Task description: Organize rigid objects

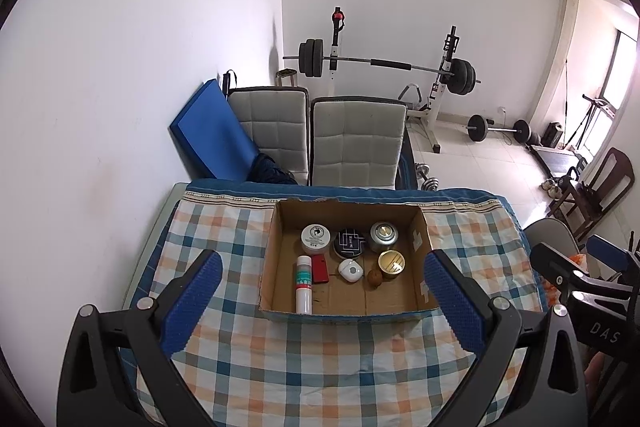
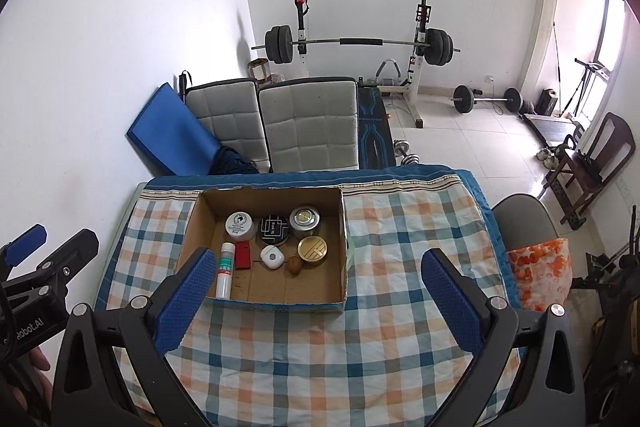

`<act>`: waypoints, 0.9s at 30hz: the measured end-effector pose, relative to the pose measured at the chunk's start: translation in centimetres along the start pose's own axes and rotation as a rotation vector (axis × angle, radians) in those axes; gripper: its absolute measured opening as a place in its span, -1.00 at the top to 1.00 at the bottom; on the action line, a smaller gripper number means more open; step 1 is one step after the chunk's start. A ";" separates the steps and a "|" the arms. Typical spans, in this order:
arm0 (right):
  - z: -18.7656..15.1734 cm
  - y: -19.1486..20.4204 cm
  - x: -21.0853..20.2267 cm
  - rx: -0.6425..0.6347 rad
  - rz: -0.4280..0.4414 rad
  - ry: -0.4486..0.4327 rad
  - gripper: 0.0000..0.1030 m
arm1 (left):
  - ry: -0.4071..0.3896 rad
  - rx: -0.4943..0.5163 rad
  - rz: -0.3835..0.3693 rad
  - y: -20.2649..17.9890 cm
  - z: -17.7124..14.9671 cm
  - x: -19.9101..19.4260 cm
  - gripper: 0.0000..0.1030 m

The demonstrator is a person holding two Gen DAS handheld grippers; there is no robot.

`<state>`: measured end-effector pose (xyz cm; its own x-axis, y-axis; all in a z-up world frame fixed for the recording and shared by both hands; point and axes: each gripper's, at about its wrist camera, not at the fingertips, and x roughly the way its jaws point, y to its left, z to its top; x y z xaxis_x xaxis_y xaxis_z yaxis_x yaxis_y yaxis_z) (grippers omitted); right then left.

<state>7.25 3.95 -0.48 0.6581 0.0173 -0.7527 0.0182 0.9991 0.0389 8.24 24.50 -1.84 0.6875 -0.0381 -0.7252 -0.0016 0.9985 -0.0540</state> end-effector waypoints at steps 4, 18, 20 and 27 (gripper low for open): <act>-0.3 0.1 0.0 -0.001 -0.005 -0.001 -1.00 | 0.000 0.005 -0.002 0.0 0.2 0.1 -1.00; -0.8 -0.2 -0.2 0.000 -0.021 -0.002 -1.00 | 0.010 0.003 -0.007 0.1 0.1 0.3 -1.00; -0.9 -0.2 -0.2 -0.002 -0.030 -0.003 -1.00 | 0.016 0.010 -0.007 0.0 -0.2 0.6 -1.00; -1.7 -0.4 1.0 -0.002 -0.041 0.037 -1.00 | 0.045 0.016 -0.010 -0.1 -0.6 1.5 -1.00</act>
<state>6.59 3.68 -2.38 0.6282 -0.0219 -0.7777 0.0430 0.9991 0.0066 8.81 24.33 -3.34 0.6538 -0.0496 -0.7551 0.0168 0.9986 -0.0510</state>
